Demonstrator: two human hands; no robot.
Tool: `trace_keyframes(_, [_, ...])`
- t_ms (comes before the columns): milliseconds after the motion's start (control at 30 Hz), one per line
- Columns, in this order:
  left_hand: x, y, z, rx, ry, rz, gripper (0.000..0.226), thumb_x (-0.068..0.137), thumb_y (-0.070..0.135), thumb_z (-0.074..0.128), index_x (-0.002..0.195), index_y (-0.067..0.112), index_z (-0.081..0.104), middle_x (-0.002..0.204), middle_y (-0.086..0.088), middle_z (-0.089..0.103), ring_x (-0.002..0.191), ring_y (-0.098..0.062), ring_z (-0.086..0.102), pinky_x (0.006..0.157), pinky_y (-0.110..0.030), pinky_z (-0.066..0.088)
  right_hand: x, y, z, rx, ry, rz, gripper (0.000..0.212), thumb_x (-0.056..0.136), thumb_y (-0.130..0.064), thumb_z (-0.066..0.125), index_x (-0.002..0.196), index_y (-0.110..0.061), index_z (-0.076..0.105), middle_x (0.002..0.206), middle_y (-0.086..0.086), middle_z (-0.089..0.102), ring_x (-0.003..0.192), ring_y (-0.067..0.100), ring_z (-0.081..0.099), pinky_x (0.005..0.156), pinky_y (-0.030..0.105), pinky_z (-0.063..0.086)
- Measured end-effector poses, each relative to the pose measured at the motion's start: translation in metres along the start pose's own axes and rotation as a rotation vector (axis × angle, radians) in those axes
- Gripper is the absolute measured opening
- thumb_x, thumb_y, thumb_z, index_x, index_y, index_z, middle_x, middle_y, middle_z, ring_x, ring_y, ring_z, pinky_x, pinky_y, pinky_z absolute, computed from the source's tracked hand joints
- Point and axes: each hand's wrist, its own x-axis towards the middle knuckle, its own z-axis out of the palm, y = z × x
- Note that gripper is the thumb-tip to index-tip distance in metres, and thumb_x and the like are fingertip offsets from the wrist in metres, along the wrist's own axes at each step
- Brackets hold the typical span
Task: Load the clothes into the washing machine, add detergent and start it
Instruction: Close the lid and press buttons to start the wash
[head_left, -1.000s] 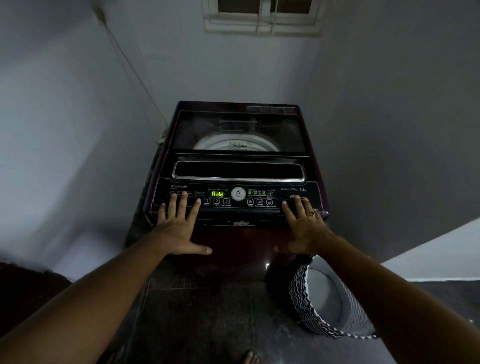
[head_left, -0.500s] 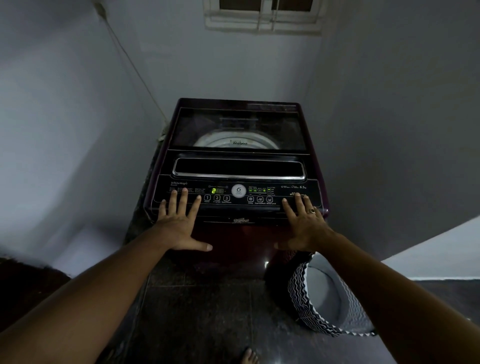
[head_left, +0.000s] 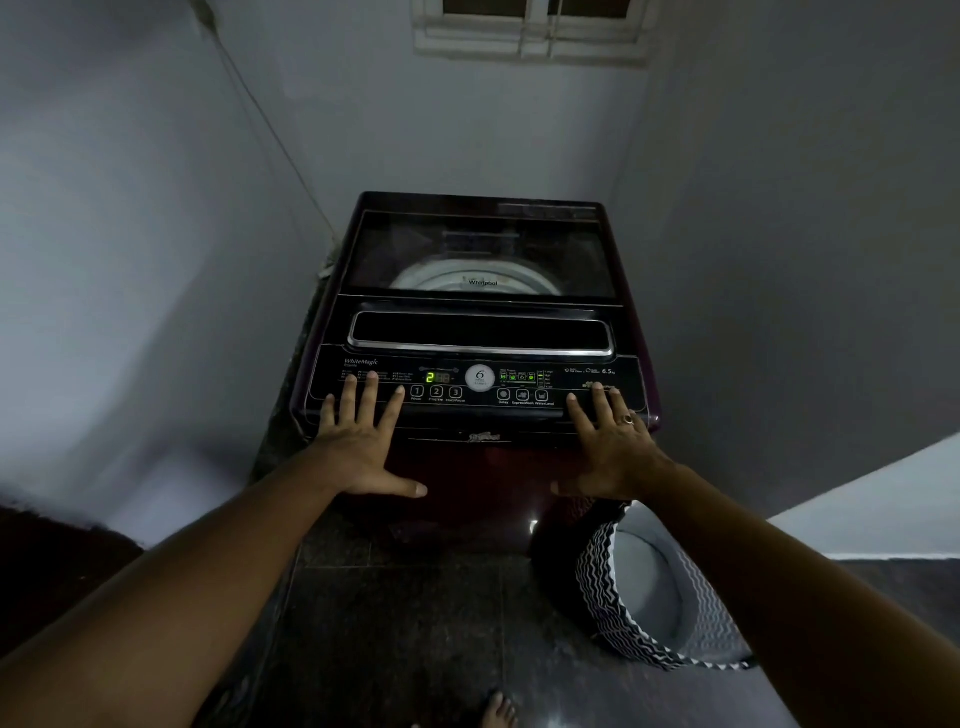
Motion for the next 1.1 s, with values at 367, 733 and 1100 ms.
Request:
trace_keyframes(367, [0.0017, 0.0007, 0.0011, 0.002, 0.004, 0.003, 0.15, 0.05, 0.104, 0.046, 0.141, 0.027, -0.045, 0.148, -0.018, -0.052, 0.139, -0.043, -0.044, 0.119, -0.065, -0.012, 0.0013, 0.0009, 0.0018, 0.009, 0.001, 0.007, 0.14, 0.065, -0.091, 0.059, 0.159, -0.022, -0.02, 0.163, 0.022, -0.027, 0.151, 0.042, -0.023, 0.122, 0.059, 0.002])
trace_keyframes(733, [0.0015, 0.0, 0.0017, 0.01, 0.015, 0.004, 0.15, 0.05, 0.105, 0.045, 0.142, 0.026, -0.044, 0.149, -0.019, -0.051, 0.14, -0.044, -0.042, 0.119, -0.065, -0.01, 0.0022, 0.0025, 0.0042, 0.009, 0.018, -0.003, 0.141, 0.064, -0.092, 0.058, 0.159, -0.022, -0.019, 0.164, 0.023, -0.026, 0.152, 0.043, -0.022, 0.122, 0.06, 0.002])
trace_keyframes(1100, [0.0022, 0.0001, 0.0027, 0.008, 0.017, 0.007, 0.152, 0.05, 0.104, 0.045, 0.148, 0.025, -0.04, 0.149, -0.019, -0.051, 0.14, -0.043, -0.043, 0.119, -0.065, -0.011, 0.0046, 0.002, 0.0037, 0.007, -0.001, 0.008, 0.14, 0.064, -0.092, 0.057, 0.159, -0.024, -0.021, 0.163, 0.021, -0.029, 0.151, 0.04, -0.025, 0.122, 0.058, 0.0])
